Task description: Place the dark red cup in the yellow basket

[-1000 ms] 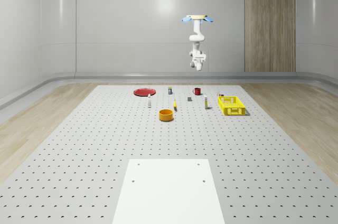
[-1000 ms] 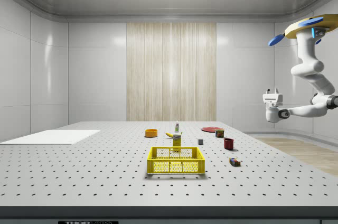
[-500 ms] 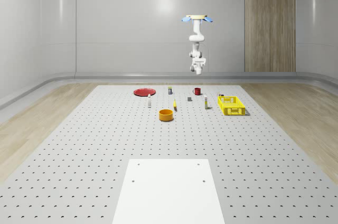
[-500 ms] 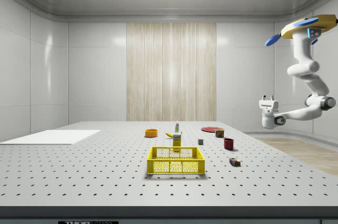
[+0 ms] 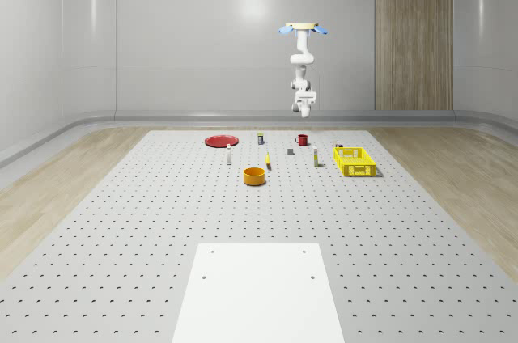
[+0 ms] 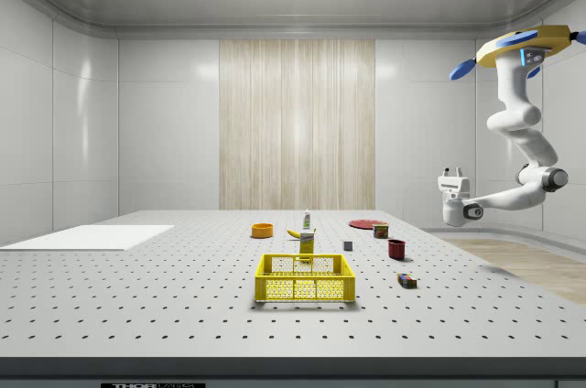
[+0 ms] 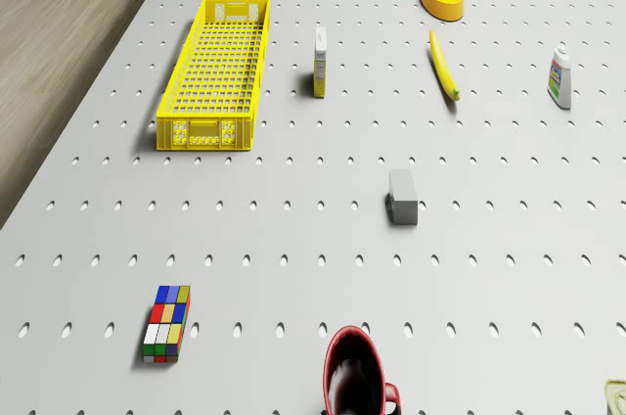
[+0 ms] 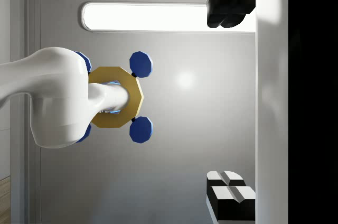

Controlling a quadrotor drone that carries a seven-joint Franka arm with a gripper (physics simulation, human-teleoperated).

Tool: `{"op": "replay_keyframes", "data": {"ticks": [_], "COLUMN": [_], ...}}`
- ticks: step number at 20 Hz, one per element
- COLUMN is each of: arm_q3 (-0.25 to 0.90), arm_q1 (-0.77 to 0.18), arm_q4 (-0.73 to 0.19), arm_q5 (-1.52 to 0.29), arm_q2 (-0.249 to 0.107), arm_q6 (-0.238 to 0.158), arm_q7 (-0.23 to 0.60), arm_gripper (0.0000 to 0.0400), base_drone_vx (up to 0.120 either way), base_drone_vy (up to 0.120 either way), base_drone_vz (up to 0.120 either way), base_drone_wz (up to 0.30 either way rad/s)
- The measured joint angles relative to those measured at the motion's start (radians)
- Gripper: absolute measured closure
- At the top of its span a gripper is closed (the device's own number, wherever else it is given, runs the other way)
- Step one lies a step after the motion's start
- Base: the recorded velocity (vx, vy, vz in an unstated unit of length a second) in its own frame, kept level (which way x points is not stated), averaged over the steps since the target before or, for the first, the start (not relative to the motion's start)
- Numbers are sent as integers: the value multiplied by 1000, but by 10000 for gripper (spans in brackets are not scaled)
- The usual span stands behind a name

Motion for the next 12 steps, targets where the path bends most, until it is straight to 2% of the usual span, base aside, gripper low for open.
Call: {"op": "replay_keyframes", "data": {"ticks": [12], "arm_q3": [1], "arm_q1": [-1], "arm_q4": [-2], "arm_q5": [0], "arm_q2": [-4], "arm_q6": [6], "arm_q7": [0], "arm_gripper": [0], "base_drone_vx": [120], "base_drone_vy": [0], "base_drone_vz": [0], "base_drone_wz": [0]}}
